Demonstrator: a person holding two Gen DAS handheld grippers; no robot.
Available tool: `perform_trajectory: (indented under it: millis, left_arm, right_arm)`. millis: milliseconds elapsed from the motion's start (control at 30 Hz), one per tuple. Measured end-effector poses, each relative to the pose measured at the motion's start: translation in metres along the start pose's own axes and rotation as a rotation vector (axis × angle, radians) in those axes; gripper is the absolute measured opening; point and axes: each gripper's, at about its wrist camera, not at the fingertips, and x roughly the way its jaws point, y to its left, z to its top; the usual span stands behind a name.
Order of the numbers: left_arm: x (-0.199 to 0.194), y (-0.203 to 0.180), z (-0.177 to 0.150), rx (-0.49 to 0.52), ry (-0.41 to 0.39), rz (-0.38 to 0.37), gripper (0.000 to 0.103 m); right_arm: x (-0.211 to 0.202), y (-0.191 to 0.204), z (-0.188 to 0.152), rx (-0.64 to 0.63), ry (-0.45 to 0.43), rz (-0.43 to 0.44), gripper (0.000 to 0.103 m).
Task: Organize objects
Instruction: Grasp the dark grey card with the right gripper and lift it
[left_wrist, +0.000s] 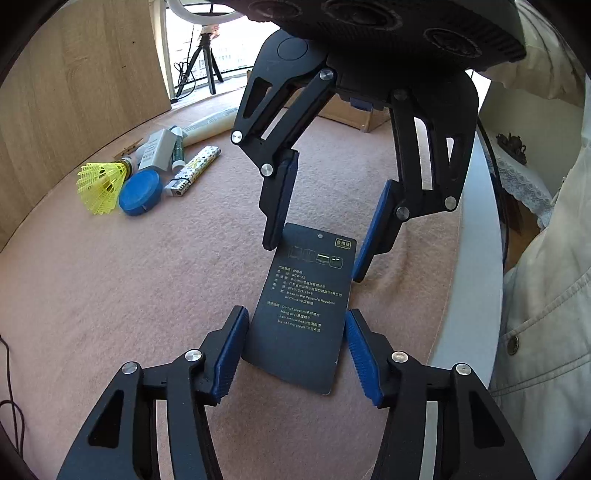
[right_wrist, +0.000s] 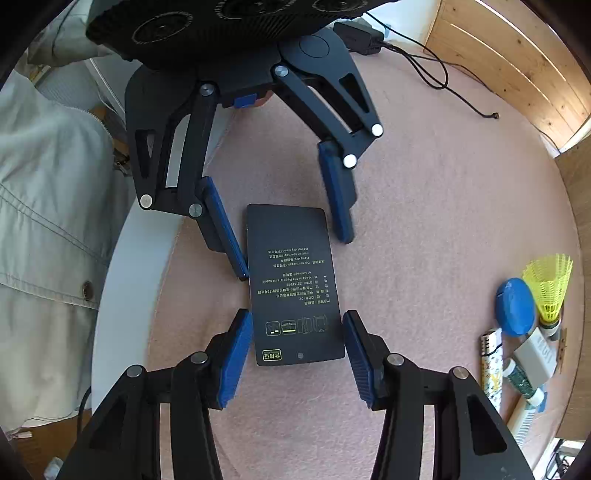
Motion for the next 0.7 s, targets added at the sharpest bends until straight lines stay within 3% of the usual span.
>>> perform_trajectory:
  millis: [333,700]
  left_arm:
    - [-0.020,-0.001,0.008,0.010,-0.043,0.011,0.057]
    - [-0.053,-0.003,0.037,0.116,-0.078,0.053,0.057]
  right_arm:
    - [-0.015,0.010,0.007,-0.043,0.024,-0.049,0.046]
    - [-0.049,-0.004,0.003,0.003,0.041,-0.101,0.046]
